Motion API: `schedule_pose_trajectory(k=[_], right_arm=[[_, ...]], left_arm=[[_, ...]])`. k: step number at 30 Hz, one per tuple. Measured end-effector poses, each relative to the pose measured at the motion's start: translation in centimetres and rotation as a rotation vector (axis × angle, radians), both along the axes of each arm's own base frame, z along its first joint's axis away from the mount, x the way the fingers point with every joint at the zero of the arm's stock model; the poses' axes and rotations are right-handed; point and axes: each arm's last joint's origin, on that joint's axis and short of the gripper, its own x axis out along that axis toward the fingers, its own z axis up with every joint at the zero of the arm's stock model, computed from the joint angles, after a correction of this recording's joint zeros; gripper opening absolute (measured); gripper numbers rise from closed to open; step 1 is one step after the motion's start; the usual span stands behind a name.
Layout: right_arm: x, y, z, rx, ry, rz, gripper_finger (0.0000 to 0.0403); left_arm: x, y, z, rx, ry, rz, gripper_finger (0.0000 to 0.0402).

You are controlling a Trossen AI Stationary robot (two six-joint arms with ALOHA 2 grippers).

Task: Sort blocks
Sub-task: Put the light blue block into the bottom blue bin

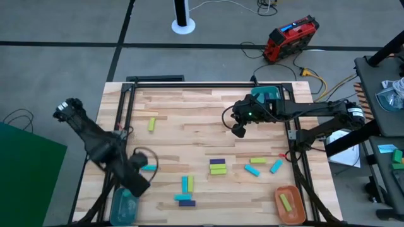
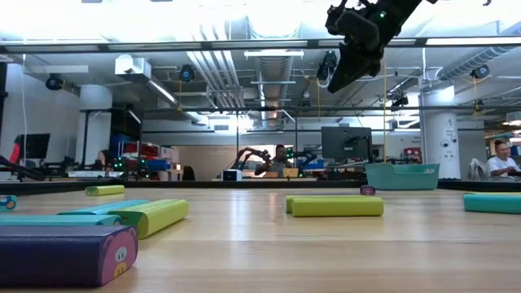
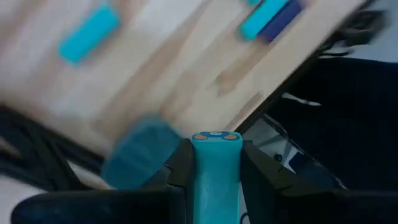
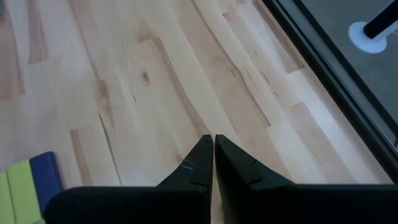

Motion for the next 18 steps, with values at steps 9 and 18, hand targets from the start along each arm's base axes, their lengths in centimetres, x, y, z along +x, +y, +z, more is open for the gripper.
schedule_pose_trajectory(k=[9,18], right_arm=[[0.0,0.0,0.0,-0.026,0.011,0.029,0.0009],[0.0,0.0,0.0,-0.025,0.010,0.032,0.0009]], left_arm=[[-2.9,-6.5,-4.8,0.026,0.124,0.230,0.0067],[-5.2,-10.3,-8.1,0.130,0.196,0.262,0.0067]])
